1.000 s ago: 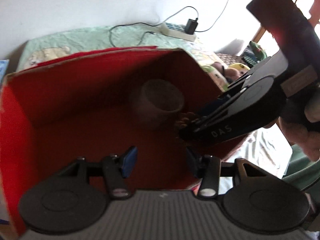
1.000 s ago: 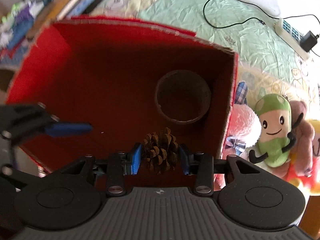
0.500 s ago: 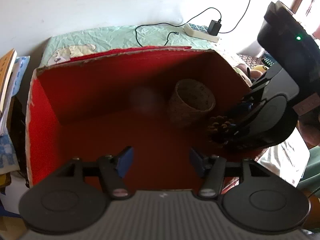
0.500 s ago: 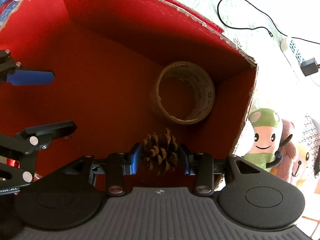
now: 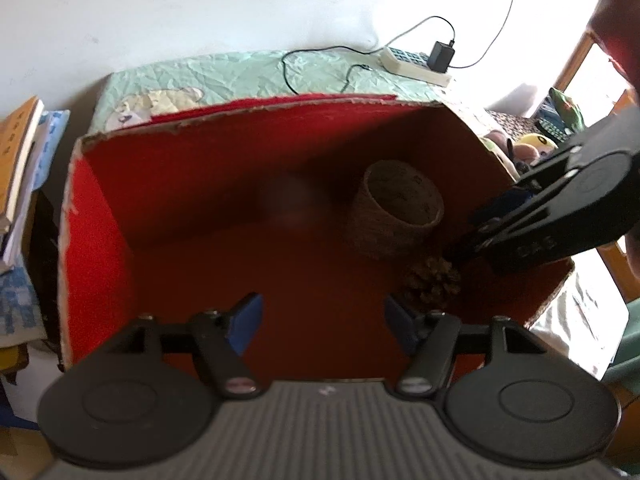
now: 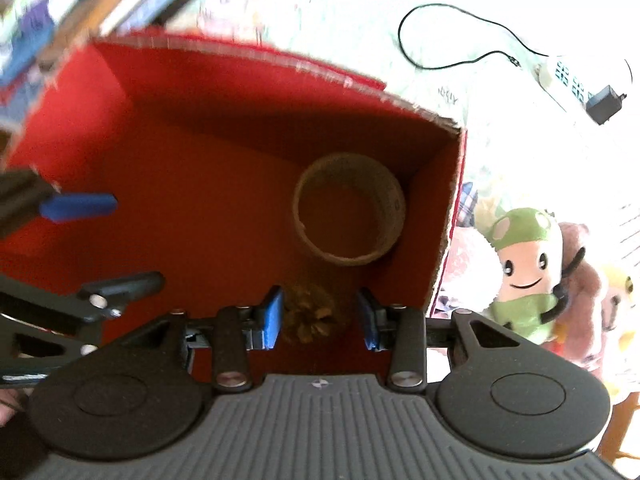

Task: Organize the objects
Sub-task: 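Lower the pine cone into the red box and open the right gripper, then withdraw the right gripper from the box toward the wooden gourd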

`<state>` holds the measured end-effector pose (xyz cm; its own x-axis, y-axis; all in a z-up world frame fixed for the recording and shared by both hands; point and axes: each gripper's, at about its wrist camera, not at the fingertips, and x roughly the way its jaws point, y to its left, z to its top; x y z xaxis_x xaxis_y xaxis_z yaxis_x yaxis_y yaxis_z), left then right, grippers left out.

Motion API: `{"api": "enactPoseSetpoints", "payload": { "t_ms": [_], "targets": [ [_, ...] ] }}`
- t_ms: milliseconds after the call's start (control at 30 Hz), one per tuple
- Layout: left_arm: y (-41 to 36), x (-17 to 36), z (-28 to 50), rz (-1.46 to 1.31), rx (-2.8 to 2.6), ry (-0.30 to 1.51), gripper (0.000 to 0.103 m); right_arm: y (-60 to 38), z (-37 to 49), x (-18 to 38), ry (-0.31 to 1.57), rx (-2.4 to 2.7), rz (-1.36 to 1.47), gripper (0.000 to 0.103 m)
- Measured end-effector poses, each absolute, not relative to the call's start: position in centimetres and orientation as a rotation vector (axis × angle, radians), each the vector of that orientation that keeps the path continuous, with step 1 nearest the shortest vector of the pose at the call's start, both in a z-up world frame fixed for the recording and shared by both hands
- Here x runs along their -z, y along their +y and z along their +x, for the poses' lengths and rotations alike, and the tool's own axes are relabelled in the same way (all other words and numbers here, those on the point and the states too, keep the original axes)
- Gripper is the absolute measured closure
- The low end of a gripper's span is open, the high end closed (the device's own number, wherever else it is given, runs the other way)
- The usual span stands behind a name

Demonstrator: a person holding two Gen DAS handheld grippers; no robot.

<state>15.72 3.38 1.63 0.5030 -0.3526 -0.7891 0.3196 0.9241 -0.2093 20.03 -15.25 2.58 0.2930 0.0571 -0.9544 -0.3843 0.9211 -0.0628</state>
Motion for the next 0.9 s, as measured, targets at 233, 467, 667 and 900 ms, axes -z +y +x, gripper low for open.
{"api": "enactPoseSetpoints", "payload": {
  "t_ms": [233,467,667,900],
  "targets": [
    [2.8,-3.0,15.2,0.014,0.296,0.935,0.038,-17.0,17.7,-4.4,1.112,-0.313,-0.067,0.062],
    [2.5,-3.9,14.6,0.049,0.171,0.942,0.037,-15.9,16.0,-5.4,0.980,-0.293,-0.019,0.061],
    [1.8,-5.1,13.1,0.080,0.090,0.915,0.035,-16.8,14.0,-5.5,0.951,-0.303,0.072,0.061],
    [-0.1,-6.3,10.9,0.121,0.001,0.882,0.032,-17.9,11.9,-6.5,0.867,-0.323,0.122,0.061]
  ]
}}
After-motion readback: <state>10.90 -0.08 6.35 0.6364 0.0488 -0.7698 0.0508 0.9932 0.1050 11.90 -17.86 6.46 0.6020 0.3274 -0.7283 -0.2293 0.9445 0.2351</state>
